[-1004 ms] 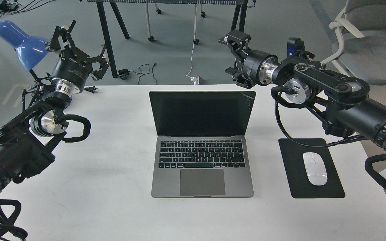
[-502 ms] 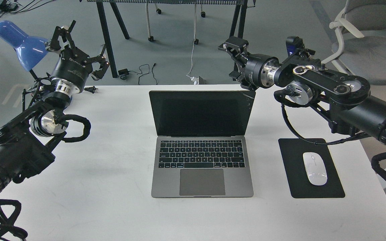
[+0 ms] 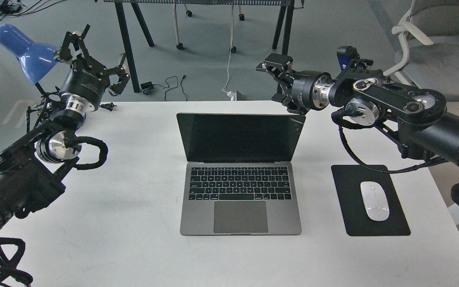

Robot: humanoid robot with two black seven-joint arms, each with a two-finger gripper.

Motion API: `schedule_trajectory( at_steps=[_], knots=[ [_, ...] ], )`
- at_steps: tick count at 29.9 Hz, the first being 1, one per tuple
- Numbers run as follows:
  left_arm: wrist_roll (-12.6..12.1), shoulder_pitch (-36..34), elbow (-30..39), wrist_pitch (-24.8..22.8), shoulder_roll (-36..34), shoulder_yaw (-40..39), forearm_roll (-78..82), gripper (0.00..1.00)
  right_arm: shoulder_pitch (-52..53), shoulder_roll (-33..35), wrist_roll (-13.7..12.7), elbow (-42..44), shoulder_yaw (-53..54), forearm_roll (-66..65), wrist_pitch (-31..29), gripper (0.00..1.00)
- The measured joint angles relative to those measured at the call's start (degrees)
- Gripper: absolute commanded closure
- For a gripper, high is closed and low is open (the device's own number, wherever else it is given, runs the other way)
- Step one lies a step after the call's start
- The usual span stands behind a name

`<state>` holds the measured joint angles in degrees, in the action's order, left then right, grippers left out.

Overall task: Close notebook with right arm
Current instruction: 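Raise the right gripper and move it over the laptop's screen top, then push the laptop screen's top edge down toward the keyboard with the right gripper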

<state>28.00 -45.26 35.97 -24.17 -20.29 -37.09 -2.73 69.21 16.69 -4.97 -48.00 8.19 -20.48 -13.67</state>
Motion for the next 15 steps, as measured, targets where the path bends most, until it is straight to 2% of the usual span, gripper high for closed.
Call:
schedule_trajectory(
  at_steps=[15],
  knots=[
    [0.0, 0.0, 0.0, 0.0, 0.1, 0.0, 0.0, 0.0, 0.2, 0.7, -1.2, -3.3, -0.3, -0.3, -3.0, 0.0]
  ],
)
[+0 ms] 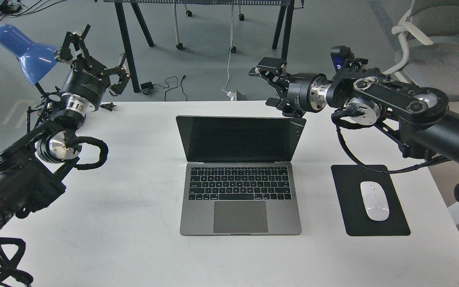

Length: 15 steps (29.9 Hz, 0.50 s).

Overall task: Close notebook with right arm
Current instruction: 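Push the laptop screen's top edge down toward the keyboard with the right gripper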

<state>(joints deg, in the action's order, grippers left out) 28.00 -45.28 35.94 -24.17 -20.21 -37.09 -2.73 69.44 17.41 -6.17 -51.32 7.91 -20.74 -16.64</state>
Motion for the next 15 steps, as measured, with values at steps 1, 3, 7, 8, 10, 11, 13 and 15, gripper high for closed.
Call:
schedule_trajectory(
  at_steps=[1, 3, 7, 8, 10, 11, 13, 15],
  knots=[
    [0.0, 0.0, 0.0, 0.0, 0.0, 0.0, 0.0, 0.0, 0.0, 0.2, -0.2, -0.5, -0.2, -0.2, -0.2, 0.0],
    [0.0, 0.0, 0.0, 0.0, 0.0, 0.0, 0.0, 0.0, 0.1, 0.6, -0.5, -1.6, -0.6, -0.4, -0.4, 0.0],
    [0.0, 0.0, 0.0, 0.0, 0.0, 0.0, 0.0, 0.0, 0.1, 1.2, -0.7, -3.8, -1.6, -0.6, -0.6, 0.0],
    [0.0, 0.0, 0.0, 0.0, 0.0, 0.0, 0.0, 0.0, 0.1, 1.3, -0.7, -4.3, -1.9, -0.6, -0.6, 0.0],
    [0.0, 0.0, 0.0, 0.0, 0.0, 0.0, 0.0, 0.0, 0.1, 1.5, -0.7, -5.7, -2.4, -0.6, -0.6, 0.0],
    [0.0, 0.0, 0.0, 0.0, 0.0, 0.0, 0.0, 0.0, 0.0, 1.6, -0.7, -6.4, -2.6, -0.6, -0.7, 0.0],
    [0.0, 0.0, 0.0, 0.0, 0.0, 0.0, 0.0, 0.0, 0.0, 2.0, -0.7, -7.6, -2.8, -0.6, -0.7, 0.0],
    [0.0, 0.0, 0.0, 0.0, 0.0, 0.0, 0.0, 0.0, 0.0, 2.3, -0.7, -8.8, -3.0, -0.6, -0.7, 0.0]
  ],
)
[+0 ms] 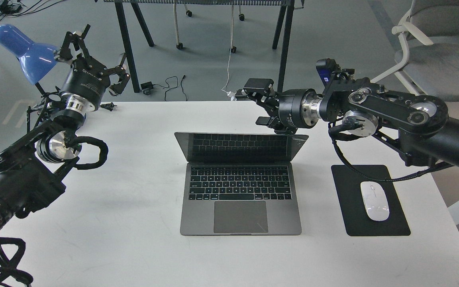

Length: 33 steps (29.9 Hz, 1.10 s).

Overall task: Close notebook with right arm
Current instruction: 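Push the laptop screen's top edge down toward the keyboard with the right gripper, then press the lid flat onto the base with the right gripper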

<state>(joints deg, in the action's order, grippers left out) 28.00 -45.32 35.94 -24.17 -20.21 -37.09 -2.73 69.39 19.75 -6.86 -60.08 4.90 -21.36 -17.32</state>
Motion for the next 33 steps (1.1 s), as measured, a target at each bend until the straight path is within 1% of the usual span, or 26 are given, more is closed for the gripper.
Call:
schedule_trajectory(
  at_steps=[13, 20, 33],
  knots=[
    [0.0, 0.0, 0.0, 0.0, 0.0, 0.1, 0.0, 0.0, 0.0, 1.8, -0.1, -5.9, -3.0, 0.0, -0.3, 0.0],
    [0.0, 0.1, 0.0, 0.0, 0.0, 0.0, 0.0, 0.0, -0.2, 3.5, -0.1, -9.7, -6.8, 0.0, -1.0, 0.0],
    [0.0, 0.1, 0.0, 0.0, 0.0, 0.1, 0.0, 0.0, -1.2, 3.3, -0.1, -12.7, -12.1, 0.0, -1.0, 0.0]
  ],
)
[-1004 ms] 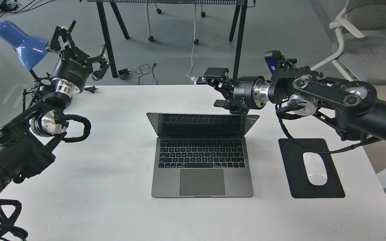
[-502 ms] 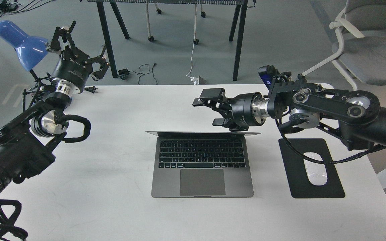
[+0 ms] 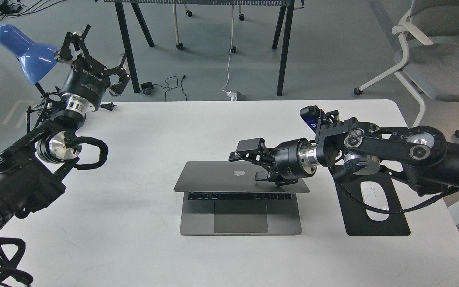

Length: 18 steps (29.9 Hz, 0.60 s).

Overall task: Close notebook with right arm
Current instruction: 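Press the lid flat onto the base with the right gripper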

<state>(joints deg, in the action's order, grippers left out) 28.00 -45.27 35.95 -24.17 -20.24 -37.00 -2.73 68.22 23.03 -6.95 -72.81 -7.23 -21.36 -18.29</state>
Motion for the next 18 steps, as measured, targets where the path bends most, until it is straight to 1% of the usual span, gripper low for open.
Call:
schedule_trajectory(
  at_steps=[5, 18],
  knots=[
    [0.0, 0.0, 0.0, 0.0, -0.1, 0.0, 0.0, 0.0, -1.1, -0.3, 0.0, 0.3, -1.4, 0.0, 0.1, 0.0],
    [0.0, 0.0, 0.0, 0.0, 0.0, 0.0, 0.0, 0.0, -8.5, -0.3, 0.0, 2.2, -1.6, -0.4, 0.2, 0.0]
  ],
)
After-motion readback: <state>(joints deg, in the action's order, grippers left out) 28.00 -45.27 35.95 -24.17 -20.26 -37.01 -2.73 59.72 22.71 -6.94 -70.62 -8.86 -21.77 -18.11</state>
